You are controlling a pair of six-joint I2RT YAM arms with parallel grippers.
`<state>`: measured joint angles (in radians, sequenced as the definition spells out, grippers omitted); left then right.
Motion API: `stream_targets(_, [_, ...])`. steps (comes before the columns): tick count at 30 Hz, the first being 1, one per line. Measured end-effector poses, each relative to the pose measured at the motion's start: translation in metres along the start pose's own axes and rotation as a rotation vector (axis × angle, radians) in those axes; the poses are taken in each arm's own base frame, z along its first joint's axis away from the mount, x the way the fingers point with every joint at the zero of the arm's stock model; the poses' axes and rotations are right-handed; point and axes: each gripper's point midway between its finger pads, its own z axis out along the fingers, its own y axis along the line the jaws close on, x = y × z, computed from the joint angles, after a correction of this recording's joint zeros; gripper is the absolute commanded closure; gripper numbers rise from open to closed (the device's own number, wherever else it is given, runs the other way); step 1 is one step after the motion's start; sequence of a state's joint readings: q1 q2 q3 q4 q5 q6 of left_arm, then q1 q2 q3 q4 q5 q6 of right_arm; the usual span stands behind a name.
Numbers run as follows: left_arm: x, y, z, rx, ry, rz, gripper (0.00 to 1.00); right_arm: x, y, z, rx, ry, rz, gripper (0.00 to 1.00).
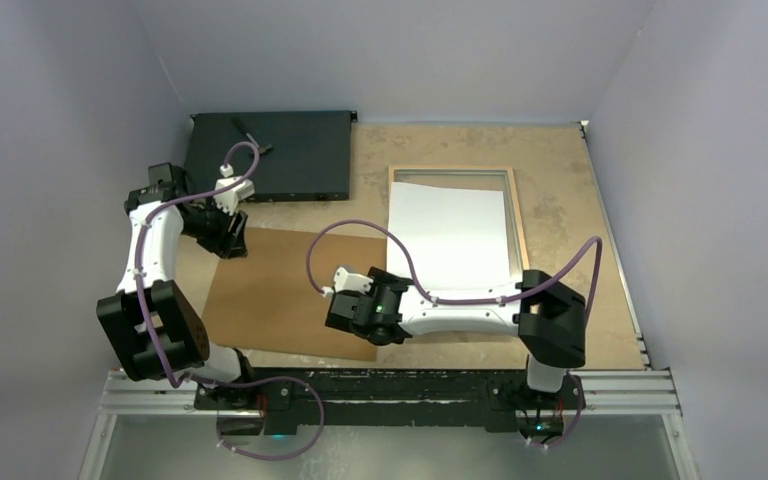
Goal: Put the photo into the frame
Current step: Turn over the photo from the photo frame.
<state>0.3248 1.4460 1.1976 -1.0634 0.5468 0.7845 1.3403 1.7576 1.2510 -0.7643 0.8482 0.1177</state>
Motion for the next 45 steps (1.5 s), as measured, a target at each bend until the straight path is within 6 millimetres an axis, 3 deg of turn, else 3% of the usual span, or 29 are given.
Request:
stream_targets(3, [-0.001,-0.002,0.001,0.008,-0.002,0.001,0.50,-0.011,-0.002,0.000,0.018,-0.018,0.036,0.25])
stream_targets(8, [-0.002,-0.005,0.001,0.016,-0.001,0.001,0.49,-0.009,0.006,0.001,-0.007,-0.006,0.084,0.02])
stream_targets(12, [0.000,-0.009,0.001,0.032,0.002,-0.003,0.48,-0.013,0.025,-0.006,-0.130,-0.010,0.177,0.01])
stream_targets(18, [0.002,-0.019,0.001,0.069,0.013,-0.004,0.47,-0.022,0.033,-0.045,-0.344,-0.058,0.500,0.01])
stream_targets(21, [0.001,-0.022,0.002,0.081,0.009,-0.001,0.47,-0.008,0.040,-0.053,-0.430,-0.011,0.691,0.01])
stream_targets(22, [0.000,-0.023,0.002,0.085,0.009,-0.001,0.47,0.004,0.048,-0.056,-0.476,0.023,0.758,0.01])
stream_targets(29, [-0.003,-0.031,0.009,0.118,0.023,0.021,0.47,0.082,0.046,-0.037,-0.563,0.218,1.269,0.01])
stream_targets(33, [-0.004,-0.033,0.013,0.132,0.032,0.024,0.47,0.093,0.051,-0.038,-0.597,0.255,1.433,0.01])
stream_targets(45, [-0.009,-0.031,0.015,0.133,0.032,0.021,0.48,0.121,0.050,-0.012,-0.471,0.320,1.761,0.02])
